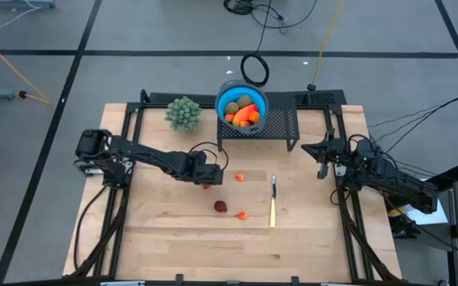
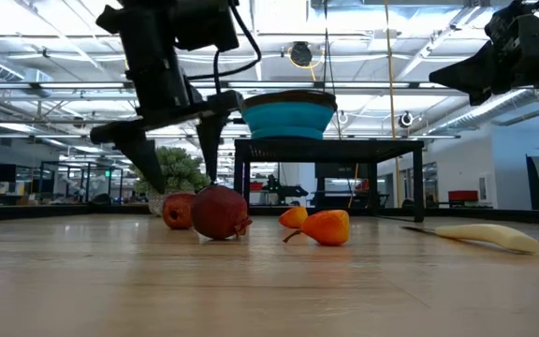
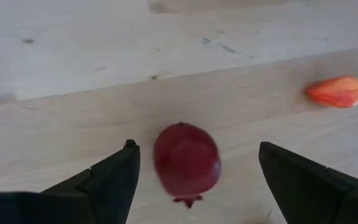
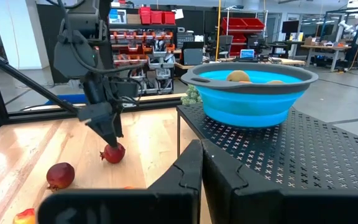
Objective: Pick & Place Fruit
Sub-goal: Put the red pomegranate into the blue strainer bowl on the shelf
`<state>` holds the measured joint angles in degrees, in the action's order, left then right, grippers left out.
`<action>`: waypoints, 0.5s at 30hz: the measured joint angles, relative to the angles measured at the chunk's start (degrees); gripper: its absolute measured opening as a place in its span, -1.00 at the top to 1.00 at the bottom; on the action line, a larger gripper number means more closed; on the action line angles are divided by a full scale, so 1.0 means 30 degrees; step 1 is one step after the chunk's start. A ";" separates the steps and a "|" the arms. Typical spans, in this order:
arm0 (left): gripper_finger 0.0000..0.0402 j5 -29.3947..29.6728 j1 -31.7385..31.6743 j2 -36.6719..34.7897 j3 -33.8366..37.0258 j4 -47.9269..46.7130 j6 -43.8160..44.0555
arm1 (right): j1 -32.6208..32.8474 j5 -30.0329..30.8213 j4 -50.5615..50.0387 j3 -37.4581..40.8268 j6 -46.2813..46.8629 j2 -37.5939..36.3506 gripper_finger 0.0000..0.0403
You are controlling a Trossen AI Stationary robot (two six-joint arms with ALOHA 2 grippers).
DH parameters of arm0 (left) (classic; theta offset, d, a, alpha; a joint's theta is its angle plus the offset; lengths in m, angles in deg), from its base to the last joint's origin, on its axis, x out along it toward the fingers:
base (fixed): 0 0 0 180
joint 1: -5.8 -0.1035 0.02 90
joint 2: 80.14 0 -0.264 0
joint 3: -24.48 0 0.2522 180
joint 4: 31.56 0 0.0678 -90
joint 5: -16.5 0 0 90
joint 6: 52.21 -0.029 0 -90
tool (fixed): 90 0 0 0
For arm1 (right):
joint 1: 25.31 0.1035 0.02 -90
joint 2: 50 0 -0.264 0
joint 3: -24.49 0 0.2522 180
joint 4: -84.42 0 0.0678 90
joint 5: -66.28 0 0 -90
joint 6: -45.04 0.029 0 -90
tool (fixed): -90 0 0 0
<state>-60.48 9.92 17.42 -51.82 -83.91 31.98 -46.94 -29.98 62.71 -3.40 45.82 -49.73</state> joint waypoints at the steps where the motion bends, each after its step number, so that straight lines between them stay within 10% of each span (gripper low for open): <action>1: -0.63 -0.0015 0.0000 0.0151 0.0000 0.0018 0.0007 | 0.0001 0.0000 0.0000 0.0000 0.0002 0.0006 1.00; 15: -0.65 -0.1690 -0.0102 0.2543 -0.0007 0.0916 -0.0009 | 0.0001 0.0051 0.0146 0.0000 0.0002 0.0006 1.00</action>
<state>-65.55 9.61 25.05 -51.84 -81.16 31.95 -46.94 -29.83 63.15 -3.40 45.82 -49.71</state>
